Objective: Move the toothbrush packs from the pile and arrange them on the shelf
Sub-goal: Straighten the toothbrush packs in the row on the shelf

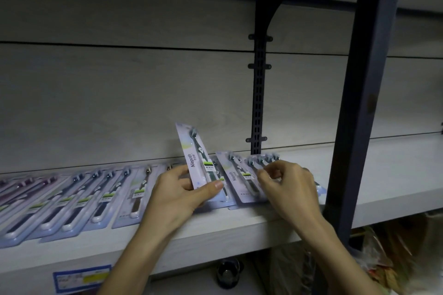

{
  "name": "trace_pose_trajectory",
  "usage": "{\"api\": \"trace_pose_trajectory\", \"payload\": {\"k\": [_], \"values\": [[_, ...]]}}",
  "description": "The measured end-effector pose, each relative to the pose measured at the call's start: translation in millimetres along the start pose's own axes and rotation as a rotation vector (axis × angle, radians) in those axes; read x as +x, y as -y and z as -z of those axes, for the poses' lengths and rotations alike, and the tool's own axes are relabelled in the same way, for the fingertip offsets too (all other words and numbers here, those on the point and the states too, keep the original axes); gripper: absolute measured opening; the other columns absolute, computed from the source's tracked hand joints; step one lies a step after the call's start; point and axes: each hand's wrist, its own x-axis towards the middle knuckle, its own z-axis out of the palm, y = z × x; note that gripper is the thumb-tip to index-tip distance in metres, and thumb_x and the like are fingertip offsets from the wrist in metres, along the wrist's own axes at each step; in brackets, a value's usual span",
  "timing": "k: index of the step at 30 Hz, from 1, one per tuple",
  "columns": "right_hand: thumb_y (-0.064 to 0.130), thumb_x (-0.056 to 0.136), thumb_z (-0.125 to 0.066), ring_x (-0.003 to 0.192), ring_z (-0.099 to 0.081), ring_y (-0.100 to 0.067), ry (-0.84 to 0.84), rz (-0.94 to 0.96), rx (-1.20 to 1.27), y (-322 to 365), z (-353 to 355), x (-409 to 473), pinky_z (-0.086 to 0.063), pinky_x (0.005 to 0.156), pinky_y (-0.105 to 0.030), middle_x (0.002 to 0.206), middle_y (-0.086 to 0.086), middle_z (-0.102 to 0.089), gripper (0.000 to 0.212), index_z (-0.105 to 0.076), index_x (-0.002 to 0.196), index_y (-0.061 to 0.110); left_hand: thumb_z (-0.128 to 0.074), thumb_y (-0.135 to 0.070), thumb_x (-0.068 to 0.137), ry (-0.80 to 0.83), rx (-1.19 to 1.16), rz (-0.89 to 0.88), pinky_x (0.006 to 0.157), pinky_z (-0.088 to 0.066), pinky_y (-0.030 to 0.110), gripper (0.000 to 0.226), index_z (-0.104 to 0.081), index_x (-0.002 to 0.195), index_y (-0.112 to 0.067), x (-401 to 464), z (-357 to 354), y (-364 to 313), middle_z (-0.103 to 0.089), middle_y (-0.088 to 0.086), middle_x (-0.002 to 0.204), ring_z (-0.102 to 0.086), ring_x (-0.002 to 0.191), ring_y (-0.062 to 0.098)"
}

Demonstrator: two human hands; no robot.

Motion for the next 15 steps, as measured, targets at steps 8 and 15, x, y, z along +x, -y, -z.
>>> {"api": "trace_pose_trajectory", "payload": {"k": [8,15], "values": [[0.033,0.085,-0.058,0.089,-0.061,-0.014,0.009,0.034,0.019,-17,9,2,-0.052,0.073,-0.031,0.086,0.007,-0.070,0.019,-0.073,0.092,0.023,-0.084,-0.019,0.066,-0.006,0.027,0.002,0.054,-0.047,0.026,0.036,-0.067,0.096,-0.009,14,-26,0,-0.075,0.005,0.076,-0.067,0.066,0.017],[0.032,0.085,-0.058,0.090,-0.060,-0.015,0.042,0.070,0.052,-21,3,9,-0.055,0.074,-0.037,0.087,0.007,-0.069,0.017,-0.071,0.092,0.025,-0.087,-0.027,0.062,-0.025,0.176,0.010,0.054,-0.049,0.021,0.039,-0.064,0.093,-0.017,26,-41,-2,-0.075,-0.002,0.073,-0.071,0.065,0.014]]}}
